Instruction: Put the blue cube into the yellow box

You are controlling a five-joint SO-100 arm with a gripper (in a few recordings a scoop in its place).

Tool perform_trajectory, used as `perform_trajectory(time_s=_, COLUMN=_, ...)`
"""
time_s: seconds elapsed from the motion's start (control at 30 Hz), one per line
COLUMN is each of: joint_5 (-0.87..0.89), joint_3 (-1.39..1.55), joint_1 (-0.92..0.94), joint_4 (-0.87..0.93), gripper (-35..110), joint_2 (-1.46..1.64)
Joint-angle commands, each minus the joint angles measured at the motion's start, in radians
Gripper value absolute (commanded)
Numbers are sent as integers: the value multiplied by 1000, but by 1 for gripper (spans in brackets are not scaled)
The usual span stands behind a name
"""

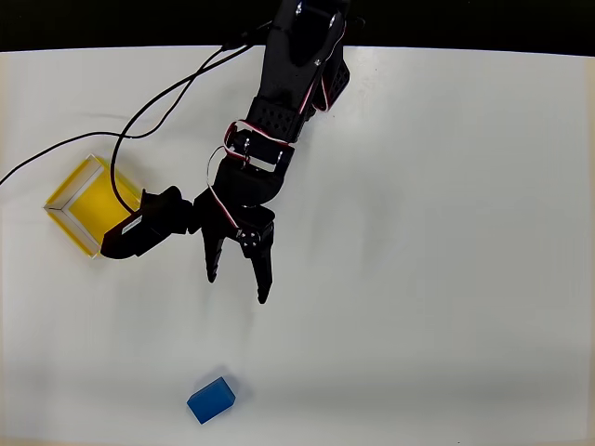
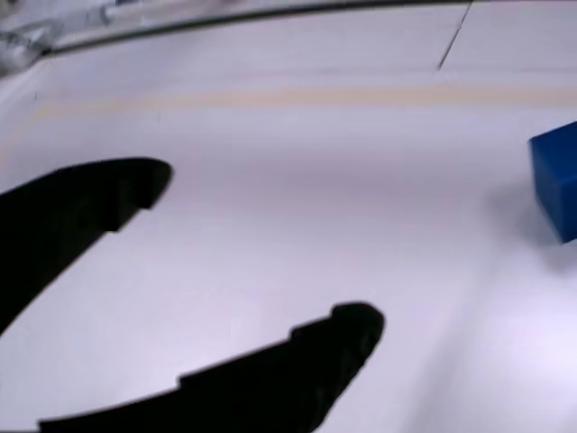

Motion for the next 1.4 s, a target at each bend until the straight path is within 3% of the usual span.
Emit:
perform_trajectory(time_s=0.0, joint_5=58, joint_3=-304, joint_1=38, joint_4=17, gripper=49, joint_2=-101)
perform_trajectory(time_s=0.3, joint_5=163, joint_3=-726, joint_1=58, joint_4=245, gripper=54, joint_2=-511)
perform_trajectory(time_s=0.6, joint_5=124, joint_3=-1112, joint_1=34, joint_4=388, gripper=57, joint_2=-811)
perform_trajectory(time_s=0.87, joint_5=87, joint_3=-1381, joint_1=48, joint_4=354, gripper=59, joint_2=-1049)
perform_trajectory(time_s=1.37, joint_5=-54, joint_3=-1647, joint_1=63, joint_4=83, gripper=60, joint_2=-1384)
